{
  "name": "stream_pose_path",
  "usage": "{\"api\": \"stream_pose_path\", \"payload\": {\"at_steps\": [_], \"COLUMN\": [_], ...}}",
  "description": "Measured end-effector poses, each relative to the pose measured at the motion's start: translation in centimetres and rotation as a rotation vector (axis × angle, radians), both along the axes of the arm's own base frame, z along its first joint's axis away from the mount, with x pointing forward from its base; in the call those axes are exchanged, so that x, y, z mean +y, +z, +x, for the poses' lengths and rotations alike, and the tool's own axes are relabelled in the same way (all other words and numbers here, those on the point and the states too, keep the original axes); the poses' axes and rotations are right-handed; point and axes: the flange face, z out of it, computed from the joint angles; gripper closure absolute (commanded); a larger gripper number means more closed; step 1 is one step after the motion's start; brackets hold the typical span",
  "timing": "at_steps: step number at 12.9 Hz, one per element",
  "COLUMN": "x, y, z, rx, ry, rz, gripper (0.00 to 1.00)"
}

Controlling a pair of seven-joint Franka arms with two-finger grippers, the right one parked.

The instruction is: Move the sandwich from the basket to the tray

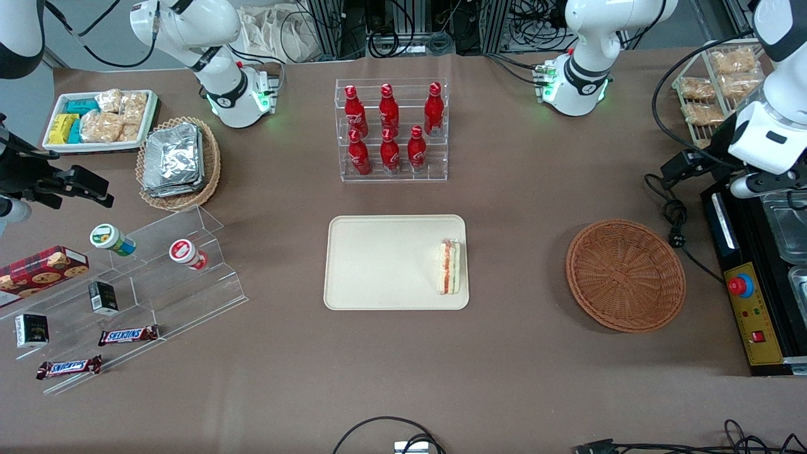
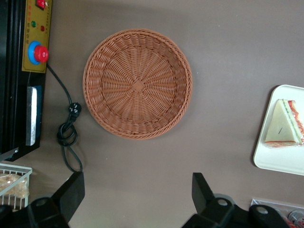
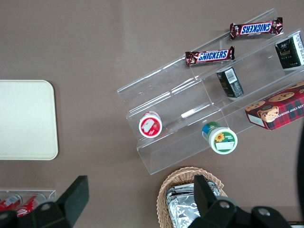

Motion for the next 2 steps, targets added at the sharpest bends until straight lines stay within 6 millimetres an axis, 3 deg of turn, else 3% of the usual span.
{"api": "stream_pose_path", "payload": {"at_steps": [2], "x": [0.28], "y": [0.7], "z": [-0.45], "rx": [0.001], "ry": [0.002], "rz": [0.002], "gripper": [0.0]}}
